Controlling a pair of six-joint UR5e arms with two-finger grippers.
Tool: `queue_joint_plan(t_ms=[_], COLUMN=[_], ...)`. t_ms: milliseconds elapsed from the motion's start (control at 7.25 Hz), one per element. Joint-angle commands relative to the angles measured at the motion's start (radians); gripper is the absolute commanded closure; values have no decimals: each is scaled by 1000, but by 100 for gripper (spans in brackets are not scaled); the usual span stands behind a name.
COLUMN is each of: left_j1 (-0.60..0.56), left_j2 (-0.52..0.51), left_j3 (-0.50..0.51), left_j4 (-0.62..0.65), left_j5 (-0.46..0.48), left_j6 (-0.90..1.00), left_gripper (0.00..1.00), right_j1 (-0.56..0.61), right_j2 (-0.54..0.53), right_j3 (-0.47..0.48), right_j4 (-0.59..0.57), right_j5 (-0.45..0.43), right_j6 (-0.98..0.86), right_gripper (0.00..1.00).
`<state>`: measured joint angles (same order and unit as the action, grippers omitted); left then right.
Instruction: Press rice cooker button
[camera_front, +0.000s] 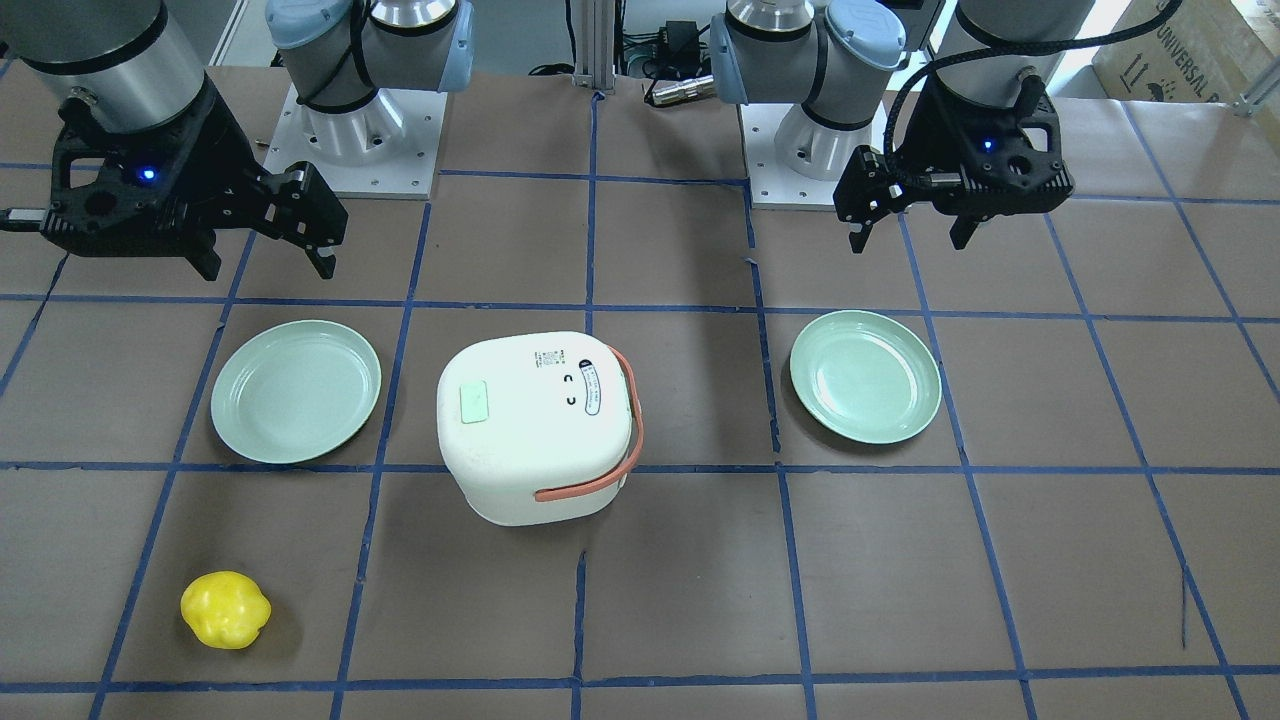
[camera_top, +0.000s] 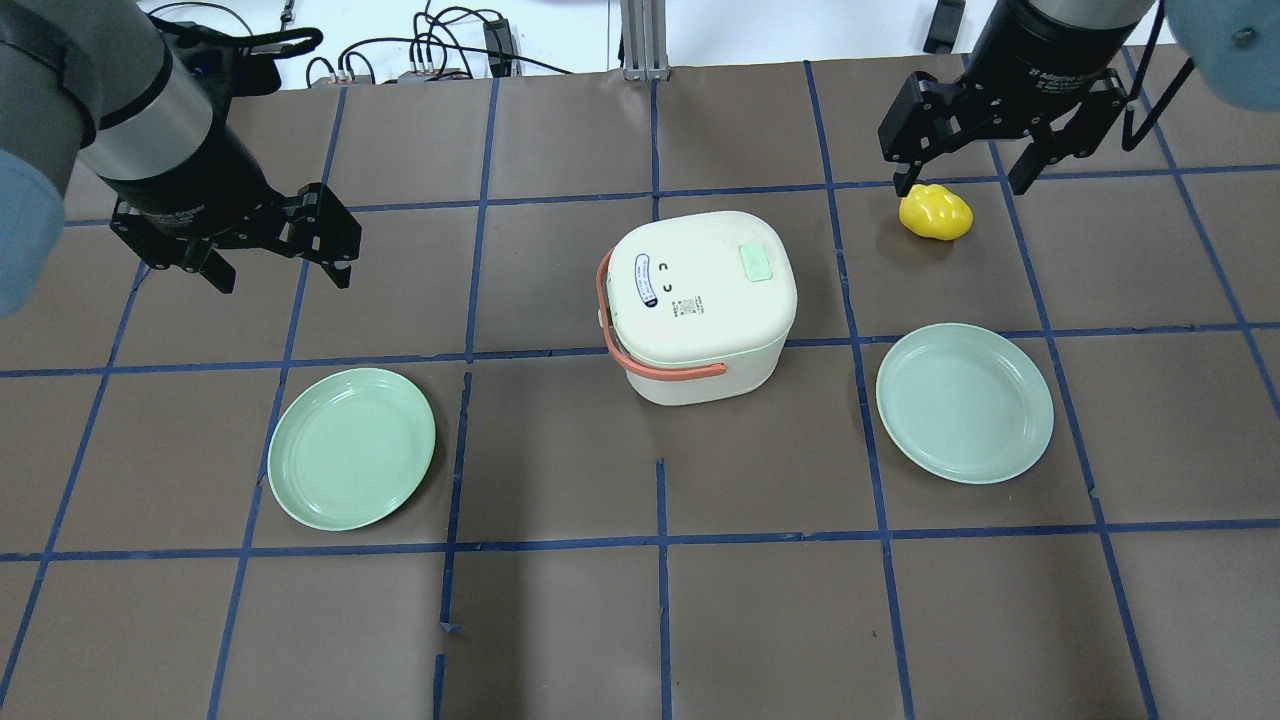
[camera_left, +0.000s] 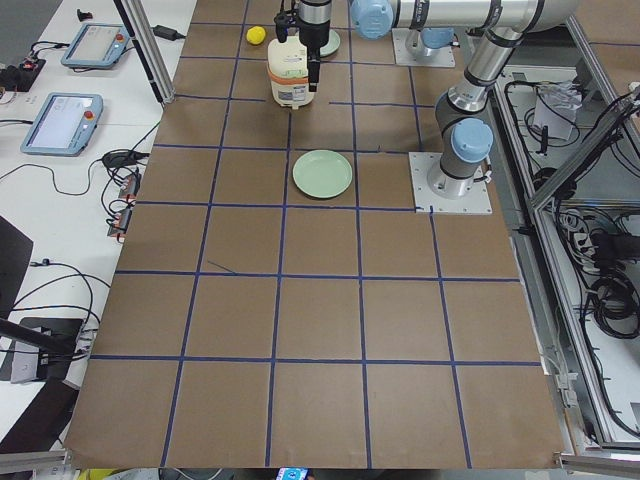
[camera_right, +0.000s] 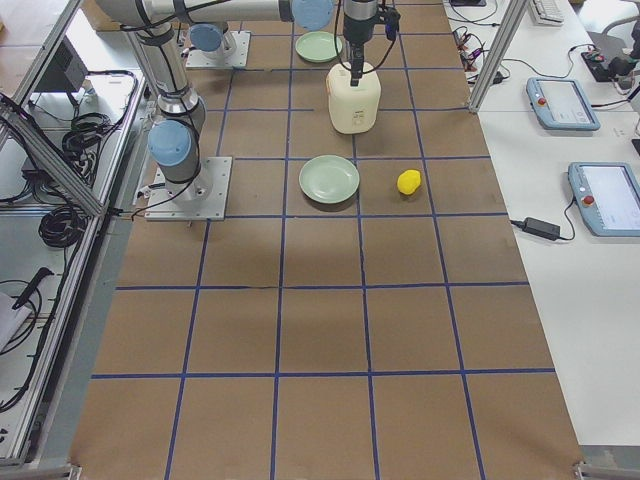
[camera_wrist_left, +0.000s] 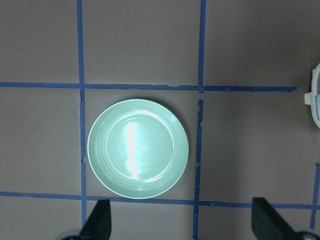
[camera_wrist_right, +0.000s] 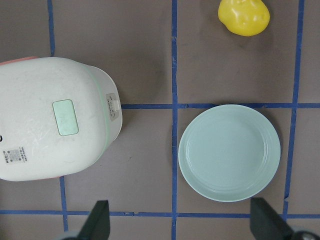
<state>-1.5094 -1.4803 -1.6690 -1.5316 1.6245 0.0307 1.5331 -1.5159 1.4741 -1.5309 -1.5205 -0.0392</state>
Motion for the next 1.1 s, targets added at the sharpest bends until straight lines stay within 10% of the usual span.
queue_joint_plan(t_ms=[0, 138, 966], left_j1=[0, 0, 0], left_j2=[0, 0, 0], left_j3=[0, 0, 0], left_j4=[1, -1, 1], left_j5=[0, 0, 0], left_j6=[0, 0, 0], left_gripper=[0, 0, 0], right_j1=[2, 5, 162], right_j2=[6, 6, 132], right_j3=[-9, -9, -5], right_j4=[-3, -26, -165], right_j5=[3, 26, 63], right_j6=[5, 5, 18], right_gripper=[84, 96, 93])
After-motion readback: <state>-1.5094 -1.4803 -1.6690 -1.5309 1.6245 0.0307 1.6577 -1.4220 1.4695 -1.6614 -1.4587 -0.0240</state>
